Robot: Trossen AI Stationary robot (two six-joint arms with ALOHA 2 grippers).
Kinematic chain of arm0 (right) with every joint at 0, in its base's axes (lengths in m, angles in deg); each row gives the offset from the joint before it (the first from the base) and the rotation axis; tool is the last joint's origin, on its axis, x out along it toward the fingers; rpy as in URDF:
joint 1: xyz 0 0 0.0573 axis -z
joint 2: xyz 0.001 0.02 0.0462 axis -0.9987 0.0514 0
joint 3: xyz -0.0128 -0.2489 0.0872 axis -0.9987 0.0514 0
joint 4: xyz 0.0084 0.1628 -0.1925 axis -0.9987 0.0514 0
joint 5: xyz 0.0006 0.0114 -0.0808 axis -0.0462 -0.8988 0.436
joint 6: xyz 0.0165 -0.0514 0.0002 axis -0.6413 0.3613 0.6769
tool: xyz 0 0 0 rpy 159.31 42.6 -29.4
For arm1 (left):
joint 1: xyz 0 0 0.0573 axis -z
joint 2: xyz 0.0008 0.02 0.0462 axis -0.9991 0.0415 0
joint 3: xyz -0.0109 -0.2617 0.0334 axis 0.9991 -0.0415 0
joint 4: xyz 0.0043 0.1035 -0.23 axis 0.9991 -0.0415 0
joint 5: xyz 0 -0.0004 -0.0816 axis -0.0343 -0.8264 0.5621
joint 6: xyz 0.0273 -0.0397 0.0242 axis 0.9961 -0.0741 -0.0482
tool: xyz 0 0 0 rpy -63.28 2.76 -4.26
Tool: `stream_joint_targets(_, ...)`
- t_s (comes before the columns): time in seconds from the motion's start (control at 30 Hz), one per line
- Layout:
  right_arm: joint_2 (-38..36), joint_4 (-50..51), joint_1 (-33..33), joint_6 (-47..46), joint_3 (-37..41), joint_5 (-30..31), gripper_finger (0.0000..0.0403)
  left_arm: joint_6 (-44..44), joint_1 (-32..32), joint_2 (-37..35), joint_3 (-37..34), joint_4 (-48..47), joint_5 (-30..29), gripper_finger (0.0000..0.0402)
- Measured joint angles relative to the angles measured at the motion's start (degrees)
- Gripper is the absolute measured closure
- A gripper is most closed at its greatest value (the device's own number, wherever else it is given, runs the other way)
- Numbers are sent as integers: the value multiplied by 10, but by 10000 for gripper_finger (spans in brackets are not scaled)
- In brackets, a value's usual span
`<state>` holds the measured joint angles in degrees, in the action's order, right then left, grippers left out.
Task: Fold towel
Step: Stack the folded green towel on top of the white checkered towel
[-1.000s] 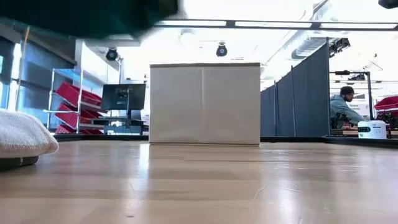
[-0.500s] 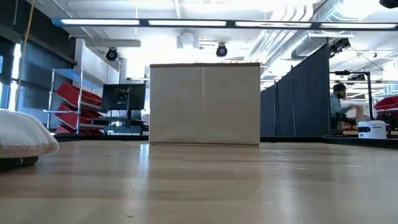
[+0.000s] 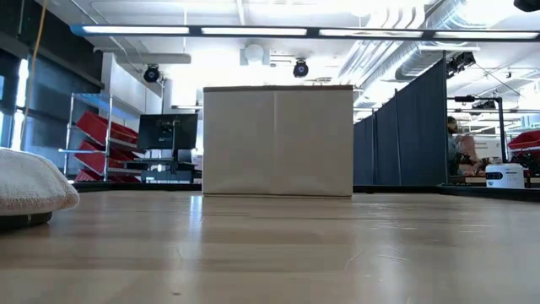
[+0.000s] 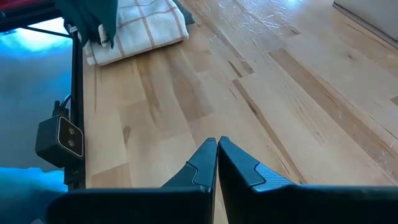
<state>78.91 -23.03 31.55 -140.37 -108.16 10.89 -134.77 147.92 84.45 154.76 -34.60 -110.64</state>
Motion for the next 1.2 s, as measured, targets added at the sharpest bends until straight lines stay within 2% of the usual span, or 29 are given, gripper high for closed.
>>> stream_joint_targets(0.23,0,-35,7,14,0,-2,403,-1,-45,0,-117,26,-23,399)
stream_joint_targets(0.37,0,-139,35,124,0,-31,403,-16,-69,-1,-169,70,-11,399)
stream_joint_targets(0.5,0,-222,70,238,0,-62,403,-15,-79,-1,-200,121,34,387)
stream_joint_targets(0.6,0,-233,92,286,0,-94,403,-12,-74,-1,-201,121,28,363)
stream_joint_targets(0.8,0,-227,122,290,0,-141,403,-5,-76,-1,-187,113,-15,286)
stream_joint_targets(1.03,0,-240,143,290,0,-159,403,-12,-83,-2,-138,-1,-70,196)
stream_joint_targets(1.1,0,-251,150,290,0,-162,403,-20,-82,-2,-121,-25,-65,182)
stream_joint_targets(1.2,0,-285,165,304,0,-169,403,-22,-66,-2,-103,-6,-40,175)
